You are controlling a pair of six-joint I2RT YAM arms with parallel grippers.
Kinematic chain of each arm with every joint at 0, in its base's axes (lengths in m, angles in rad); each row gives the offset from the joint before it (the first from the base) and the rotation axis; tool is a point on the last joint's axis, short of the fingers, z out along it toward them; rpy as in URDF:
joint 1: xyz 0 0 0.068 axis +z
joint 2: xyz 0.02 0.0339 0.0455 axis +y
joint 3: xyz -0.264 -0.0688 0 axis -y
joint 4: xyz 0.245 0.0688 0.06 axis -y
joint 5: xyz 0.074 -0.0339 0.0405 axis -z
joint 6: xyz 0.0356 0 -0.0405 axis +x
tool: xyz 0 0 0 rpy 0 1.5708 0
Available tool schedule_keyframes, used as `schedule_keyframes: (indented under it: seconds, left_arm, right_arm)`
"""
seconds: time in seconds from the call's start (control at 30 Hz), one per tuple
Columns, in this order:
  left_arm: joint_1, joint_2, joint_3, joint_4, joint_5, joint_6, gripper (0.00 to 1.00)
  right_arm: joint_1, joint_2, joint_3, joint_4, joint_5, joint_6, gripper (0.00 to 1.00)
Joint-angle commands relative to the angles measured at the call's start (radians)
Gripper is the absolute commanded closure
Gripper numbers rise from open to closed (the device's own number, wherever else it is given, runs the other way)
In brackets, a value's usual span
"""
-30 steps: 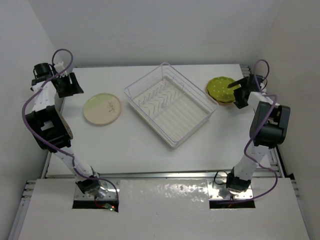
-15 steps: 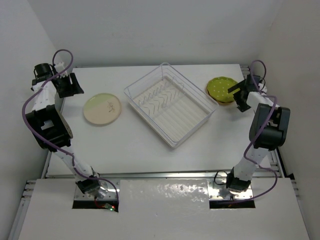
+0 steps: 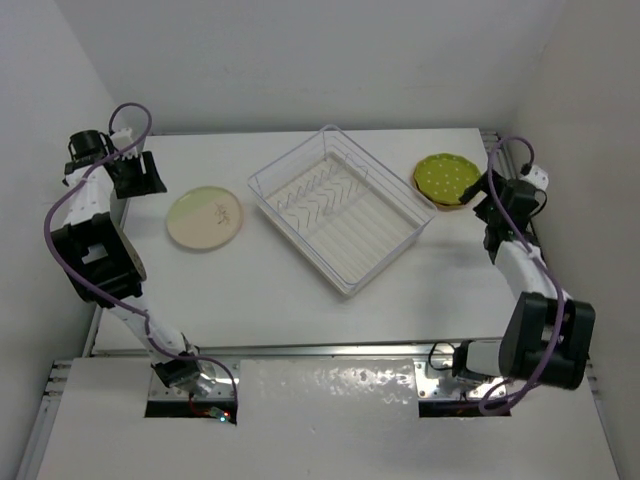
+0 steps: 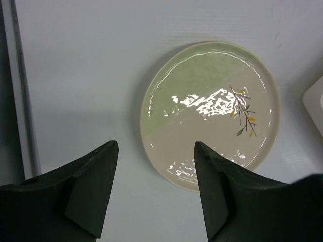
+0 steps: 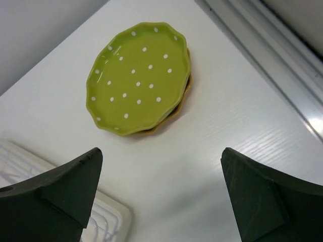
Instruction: Unload the plates from the dish rack
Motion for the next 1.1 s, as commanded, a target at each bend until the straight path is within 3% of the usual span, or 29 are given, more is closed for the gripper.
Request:
schedule_keyframes:
  seconds: [0.0,0.2,0.4,0.6,0.8,0.93,1.07]
  left_arm:
    - [-0.009,-0.118,-0.034,0.021,0.005,0.086,0.40]
    - [-0.011,-0.267,-0.167,0.033,-0.030,0.223,0.40]
    - [-0.014,-0.334,-0.229,0.038,0.002,0.242,0.40]
    - [-0.015,-0.404,-0.321,0.041,0.006,0.279,0.40]
    - [-0.015,-0.428,-0.385,0.059,0.012,0.255,0.40]
    - [-0.015,-0.421,-0.388,0.099,0.025,0.190,0.40]
    - [-0.015,-0.413,-0.355,0.105,0.017,0.169,0.40]
  right_arm:
    - [0.001,-0.145,-0.147,0.194,-0.013,-0.173,0.01]
    - [0.000,-0.378,-0.369,0.375,0.001,-0.234,0.01]
    - [0.001,-0.428,-0.369,0.292,-0.028,-0.252,0.01]
    - [0.001,-0.480,-0.441,0.324,-0.021,-0.243,0.01]
    - [0.001,-0.468,-0.435,0.271,-0.015,-0.171,0.02]
    - [0.000,-0.339,-0.285,0.084,0.054,-0.021,0.21]
    - [0.000,-0.082,0.006,-0.180,0.088,0.051,0.38]
